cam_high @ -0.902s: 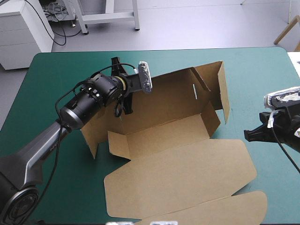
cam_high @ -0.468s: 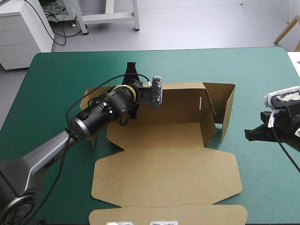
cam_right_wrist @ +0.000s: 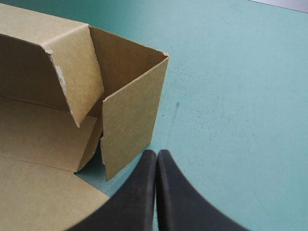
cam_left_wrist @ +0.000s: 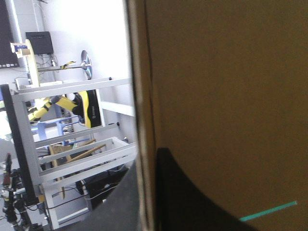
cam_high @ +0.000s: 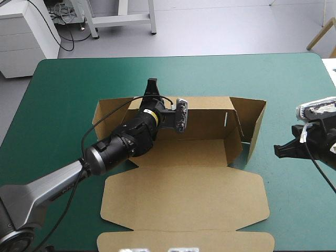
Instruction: Fold the box
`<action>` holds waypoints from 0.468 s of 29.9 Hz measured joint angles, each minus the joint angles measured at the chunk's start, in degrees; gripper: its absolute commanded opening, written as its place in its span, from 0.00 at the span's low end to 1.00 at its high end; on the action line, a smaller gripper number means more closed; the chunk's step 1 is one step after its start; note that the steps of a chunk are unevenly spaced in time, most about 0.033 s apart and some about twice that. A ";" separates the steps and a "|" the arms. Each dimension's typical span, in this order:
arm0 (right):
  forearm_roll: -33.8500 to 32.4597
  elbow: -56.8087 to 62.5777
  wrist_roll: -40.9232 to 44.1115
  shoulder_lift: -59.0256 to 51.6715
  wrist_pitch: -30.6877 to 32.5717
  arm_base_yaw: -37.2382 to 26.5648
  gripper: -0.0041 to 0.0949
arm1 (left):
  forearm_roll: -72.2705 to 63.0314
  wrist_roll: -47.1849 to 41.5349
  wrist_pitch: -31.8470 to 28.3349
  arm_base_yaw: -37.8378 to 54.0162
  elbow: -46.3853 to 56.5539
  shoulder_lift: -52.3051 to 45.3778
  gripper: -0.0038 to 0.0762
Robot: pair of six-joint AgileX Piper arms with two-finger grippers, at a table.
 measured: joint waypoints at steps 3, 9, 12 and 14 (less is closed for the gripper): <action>0.00 0.00 0.00 0.00 0.00 0.00 0.02 | 6.43 -5.38 1.36 -2.85 1.56 0.00 0.04; 0.00 0.00 0.12 0.00 0.00 0.00 0.02 | 11.88 -13.08 2.97 -5.15 4.33 -0.40 0.04; 0.00 0.00 0.12 0.00 0.00 0.00 0.02 | 14.31 -15.37 2.16 -5.17 6.91 -1.38 0.04; 0.00 0.00 0.12 0.00 0.00 0.00 0.02 | 16.59 -17.38 1.33 -5.42 9.15 -2.53 0.04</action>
